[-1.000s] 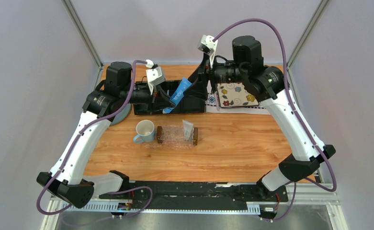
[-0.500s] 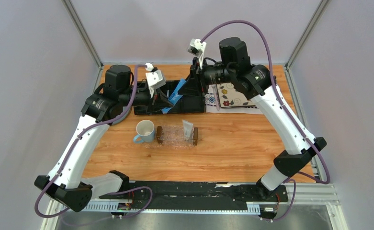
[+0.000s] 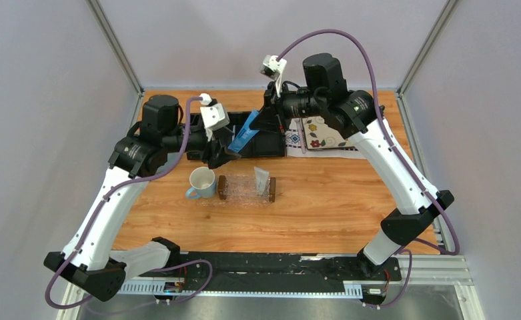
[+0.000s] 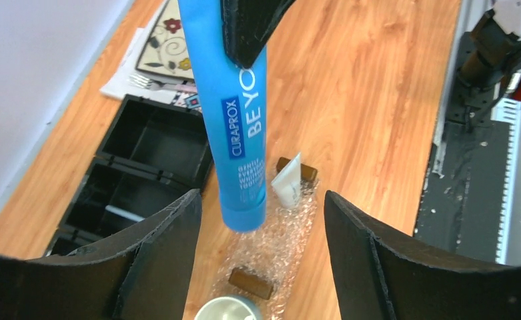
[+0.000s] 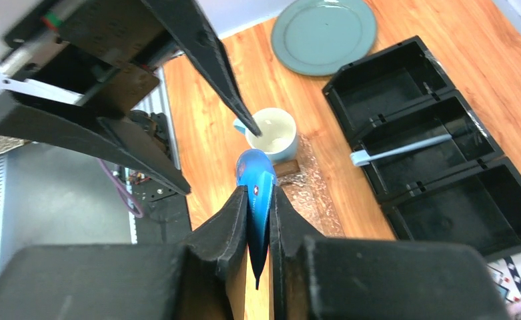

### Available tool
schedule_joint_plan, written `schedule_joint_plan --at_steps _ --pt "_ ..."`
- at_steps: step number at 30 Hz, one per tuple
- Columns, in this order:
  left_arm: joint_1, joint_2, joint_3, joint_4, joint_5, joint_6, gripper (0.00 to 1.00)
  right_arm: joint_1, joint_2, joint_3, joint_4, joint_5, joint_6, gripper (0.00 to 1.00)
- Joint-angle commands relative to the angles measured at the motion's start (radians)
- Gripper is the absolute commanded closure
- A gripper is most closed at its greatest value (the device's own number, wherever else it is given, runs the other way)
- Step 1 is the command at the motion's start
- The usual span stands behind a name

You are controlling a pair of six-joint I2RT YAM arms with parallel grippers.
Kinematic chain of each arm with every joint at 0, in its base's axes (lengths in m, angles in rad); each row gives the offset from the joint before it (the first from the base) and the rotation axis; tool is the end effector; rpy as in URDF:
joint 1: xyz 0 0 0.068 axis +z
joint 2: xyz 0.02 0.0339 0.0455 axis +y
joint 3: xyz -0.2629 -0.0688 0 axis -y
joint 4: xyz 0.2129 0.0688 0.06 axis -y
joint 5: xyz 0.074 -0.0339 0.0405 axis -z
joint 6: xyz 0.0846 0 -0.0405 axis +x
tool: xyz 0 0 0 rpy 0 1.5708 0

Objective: Prepare toiletry sets of a toothbrush and toothpaste on the tray

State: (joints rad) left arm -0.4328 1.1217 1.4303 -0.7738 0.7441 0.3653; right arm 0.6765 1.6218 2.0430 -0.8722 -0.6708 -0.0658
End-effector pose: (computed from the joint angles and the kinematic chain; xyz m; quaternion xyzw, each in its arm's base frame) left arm 0.1686 -0.1410 0.4110 0.4839 0.6564 -0.3257 0.4784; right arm 0.2239 0.2472 0.4567 -0.4531 0.6822 0.4168 0.3945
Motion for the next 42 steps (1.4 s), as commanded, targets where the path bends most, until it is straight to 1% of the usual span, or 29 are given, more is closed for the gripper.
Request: schedule_joint_plan --at_steps 1,8,11,12,15,18,20,21,25,30,36,42 --pt "0.002 -0.080 -0.024 -0.005 -0.103 0.066 0.25 0.031 0.010 0.026 0.001 0.103 -0.041 1.00" --pt "0.045 -0.201 -0.108 -0.010 -0.205 0.093 0.25 0.109 0.027 -0.017 -0.004 0.223 -0.089 1.00" --pt "0.080 -0.243 -0.134 -0.010 -0.226 0.095 0.25 0.147 0.033 -0.049 0.007 0.284 -0.107 1.00" --pt "0.109 -0.253 -0.142 -0.012 -0.221 0.098 0.25 0.155 0.033 -0.056 0.009 0.312 -0.120 1.00" --pt "0.163 -0.287 -0.172 -0.021 -0.193 0.106 0.25 0.179 0.052 -0.079 0.015 0.344 -0.132 1.00" --pt "0.251 -0.312 -0.203 -0.025 -0.160 0.112 0.25 0.205 0.073 -0.090 0.013 0.387 -0.158 1.00" --pt "0.290 -0.327 -0.228 -0.024 -0.129 0.116 0.25 0.230 0.085 -0.099 0.016 0.411 -0.173 1.00" --pt "0.337 -0.330 -0.235 -0.021 -0.112 0.116 0.25 0.236 0.090 -0.106 0.015 0.434 -0.180 1.00" --pt "0.448 -0.335 -0.277 -0.002 -0.005 0.100 0.25 0.256 0.115 -0.115 0.009 0.470 -0.213 1.00" --pt "0.584 -0.326 -0.307 0.025 0.083 0.078 0.26 0.273 0.150 -0.121 -0.014 0.493 -0.246 1.00" --pt "0.684 -0.296 -0.337 0.037 0.167 0.069 0.26 0.291 0.173 -0.159 -0.017 0.528 -0.288 1.00" --pt "0.717 -0.290 -0.350 0.051 0.192 0.060 0.26 0.294 0.184 -0.198 0.012 0.530 -0.293 1.00"
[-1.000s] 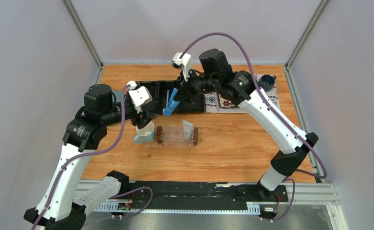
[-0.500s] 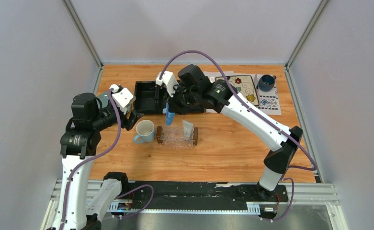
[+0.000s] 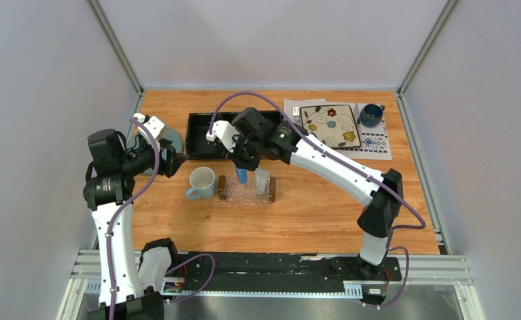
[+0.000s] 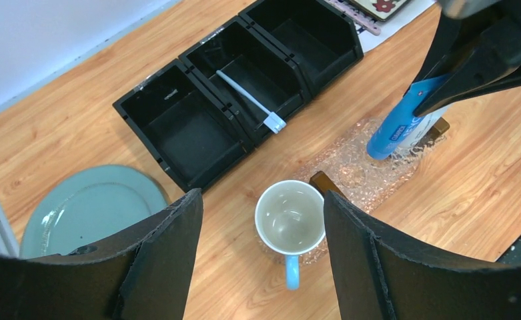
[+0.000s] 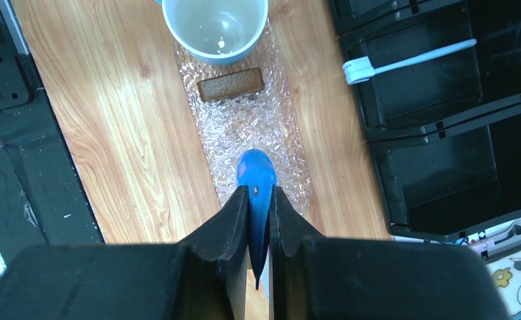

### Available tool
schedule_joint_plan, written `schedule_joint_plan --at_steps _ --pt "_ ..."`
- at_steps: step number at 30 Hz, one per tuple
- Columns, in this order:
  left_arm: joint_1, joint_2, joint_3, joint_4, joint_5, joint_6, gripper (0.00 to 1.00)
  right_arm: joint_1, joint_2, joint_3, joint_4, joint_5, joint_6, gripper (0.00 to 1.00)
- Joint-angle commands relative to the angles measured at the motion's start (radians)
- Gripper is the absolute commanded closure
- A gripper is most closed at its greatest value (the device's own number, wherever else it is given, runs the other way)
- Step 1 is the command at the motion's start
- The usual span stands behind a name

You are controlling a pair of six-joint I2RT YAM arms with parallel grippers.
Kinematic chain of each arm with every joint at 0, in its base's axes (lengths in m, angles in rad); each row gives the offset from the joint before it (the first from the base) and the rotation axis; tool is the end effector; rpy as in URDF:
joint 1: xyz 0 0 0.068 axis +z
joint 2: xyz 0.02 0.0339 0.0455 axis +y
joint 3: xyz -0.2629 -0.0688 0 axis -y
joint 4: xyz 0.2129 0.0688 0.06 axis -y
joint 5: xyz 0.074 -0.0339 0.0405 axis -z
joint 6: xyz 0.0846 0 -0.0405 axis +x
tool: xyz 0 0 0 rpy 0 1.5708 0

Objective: Prepare toiletry sets of a toothbrush and toothpaste on the tray

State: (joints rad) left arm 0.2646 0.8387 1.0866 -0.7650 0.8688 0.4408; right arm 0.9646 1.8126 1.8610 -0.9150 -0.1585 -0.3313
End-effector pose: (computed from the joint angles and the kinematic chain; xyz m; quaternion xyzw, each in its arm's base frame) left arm 0.1595 -0.0237 0.3559 0.2798 0.7625 -0.1838 0.5537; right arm 0.2139 0.3320 0.3189 -0.5865 0.7296 0.1777 0.3036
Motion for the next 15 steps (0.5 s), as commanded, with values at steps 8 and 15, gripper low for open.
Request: schedule_joint_plan --at_steps 8,15 --pt "0.025 -0.007 -0.016 0.043 0.081 -0.013 0.26 0.006 -0.009 -0.063 0.084 0.014 -0.023 1.00" --pt "0.025 -0.010 -0.027 0.043 0.087 -0.014 0.26 0.006 -0.019 -0.097 0.114 0.010 -0.017 1.00"
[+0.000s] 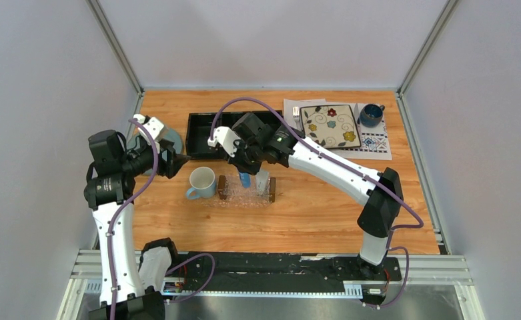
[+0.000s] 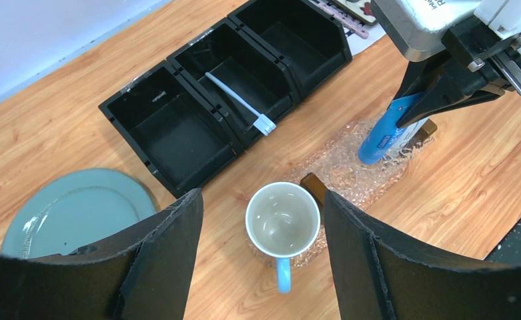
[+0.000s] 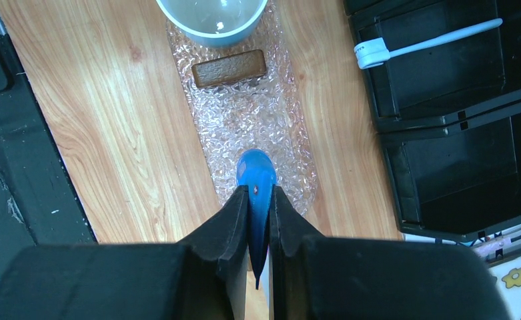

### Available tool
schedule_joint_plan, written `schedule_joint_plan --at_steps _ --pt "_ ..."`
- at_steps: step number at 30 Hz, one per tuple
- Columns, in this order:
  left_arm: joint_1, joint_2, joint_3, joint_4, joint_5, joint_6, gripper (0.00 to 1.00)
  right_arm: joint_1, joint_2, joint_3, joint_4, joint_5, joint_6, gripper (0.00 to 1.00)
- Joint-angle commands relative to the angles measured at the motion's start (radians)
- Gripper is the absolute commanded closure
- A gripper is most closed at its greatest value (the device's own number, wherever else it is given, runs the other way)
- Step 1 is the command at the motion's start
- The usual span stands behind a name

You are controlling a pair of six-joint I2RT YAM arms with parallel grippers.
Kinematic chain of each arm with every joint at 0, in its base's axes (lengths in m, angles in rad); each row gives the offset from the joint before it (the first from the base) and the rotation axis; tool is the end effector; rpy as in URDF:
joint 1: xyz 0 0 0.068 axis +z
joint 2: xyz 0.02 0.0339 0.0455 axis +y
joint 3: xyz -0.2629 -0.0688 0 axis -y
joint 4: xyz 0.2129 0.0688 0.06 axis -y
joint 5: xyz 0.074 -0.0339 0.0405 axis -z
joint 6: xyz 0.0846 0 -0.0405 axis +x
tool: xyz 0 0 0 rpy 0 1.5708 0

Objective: Prepare toiletry sets of a toothbrush and toothpaste on the tray

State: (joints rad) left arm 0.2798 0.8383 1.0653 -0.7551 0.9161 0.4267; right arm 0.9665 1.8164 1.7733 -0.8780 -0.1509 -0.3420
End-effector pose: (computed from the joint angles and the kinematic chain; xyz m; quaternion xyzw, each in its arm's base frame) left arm 0.1594 -0.0240 0.3521 0.2767 0.7595 -0.2052 0.5518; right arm 0.2137 0.3319 0.2938 -0.5942 0.7352 0.1657 0.2809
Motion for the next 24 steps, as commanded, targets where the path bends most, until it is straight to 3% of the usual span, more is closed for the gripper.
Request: schedule_joint_plan --at_steps 1,24 --pt "0.009 -0.011 -0.007 0.033 0.040 0.000 0.26 0.005 -0.023 -0.011 0.080 0.001 -0.006 1.00" --pt "0.010 -0.016 -0.005 0.020 0.047 0.006 0.26 0.005 -0.034 -0.043 0.102 -0.009 0.005 1.00"
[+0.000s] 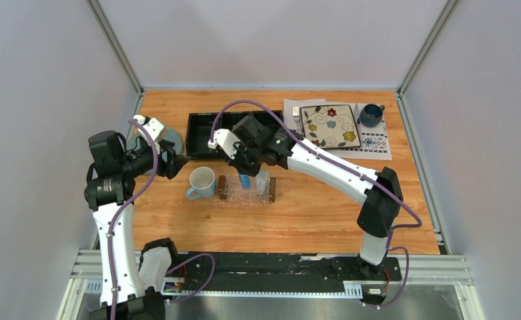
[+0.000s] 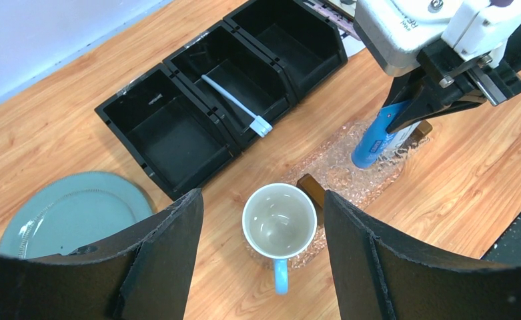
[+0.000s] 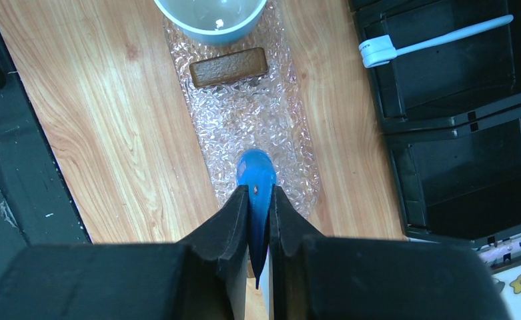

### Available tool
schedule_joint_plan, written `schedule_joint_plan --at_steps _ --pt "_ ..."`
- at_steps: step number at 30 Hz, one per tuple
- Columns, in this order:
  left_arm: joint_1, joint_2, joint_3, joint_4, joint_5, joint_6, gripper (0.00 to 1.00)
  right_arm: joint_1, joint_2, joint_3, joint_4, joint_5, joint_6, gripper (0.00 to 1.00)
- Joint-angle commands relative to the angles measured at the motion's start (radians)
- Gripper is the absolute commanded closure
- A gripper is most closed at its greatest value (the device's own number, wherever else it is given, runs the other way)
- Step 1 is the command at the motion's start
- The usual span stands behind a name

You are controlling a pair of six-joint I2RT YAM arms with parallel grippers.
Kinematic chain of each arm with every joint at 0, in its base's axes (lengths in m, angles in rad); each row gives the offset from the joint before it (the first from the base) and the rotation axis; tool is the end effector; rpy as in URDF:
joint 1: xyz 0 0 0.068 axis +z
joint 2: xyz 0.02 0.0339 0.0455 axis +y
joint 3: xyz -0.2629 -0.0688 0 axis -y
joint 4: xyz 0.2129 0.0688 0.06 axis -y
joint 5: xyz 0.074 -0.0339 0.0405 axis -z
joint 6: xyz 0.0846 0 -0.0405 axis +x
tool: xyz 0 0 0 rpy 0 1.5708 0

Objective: Prepare toiletry sets of a toothbrush and toothpaste on the tray

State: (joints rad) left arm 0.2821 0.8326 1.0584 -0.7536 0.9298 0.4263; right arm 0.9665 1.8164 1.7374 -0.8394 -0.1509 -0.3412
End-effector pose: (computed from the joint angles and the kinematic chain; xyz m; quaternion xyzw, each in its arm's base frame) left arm 0.1579 -0.0248 0.3514 0.2786 0.7569 -0.2102 0.5525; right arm 0.2149 0.3336 0.2863 -0.5937 0.7351 0.1662 0.2821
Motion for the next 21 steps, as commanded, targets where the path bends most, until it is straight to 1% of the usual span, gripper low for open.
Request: schedule_joint_plan --at_steps 1,21 --pt "0.009 -0.012 0.003 0.019 0.033 0.006 0.26 0.006 -0.032 -0.009 0.063 -0.009 0.005 1.00" --pt "0.009 -0.007 0.000 0.011 0.041 0.009 0.26 0.005 -0.039 -0.058 0.103 -0.013 0.016 1.00"
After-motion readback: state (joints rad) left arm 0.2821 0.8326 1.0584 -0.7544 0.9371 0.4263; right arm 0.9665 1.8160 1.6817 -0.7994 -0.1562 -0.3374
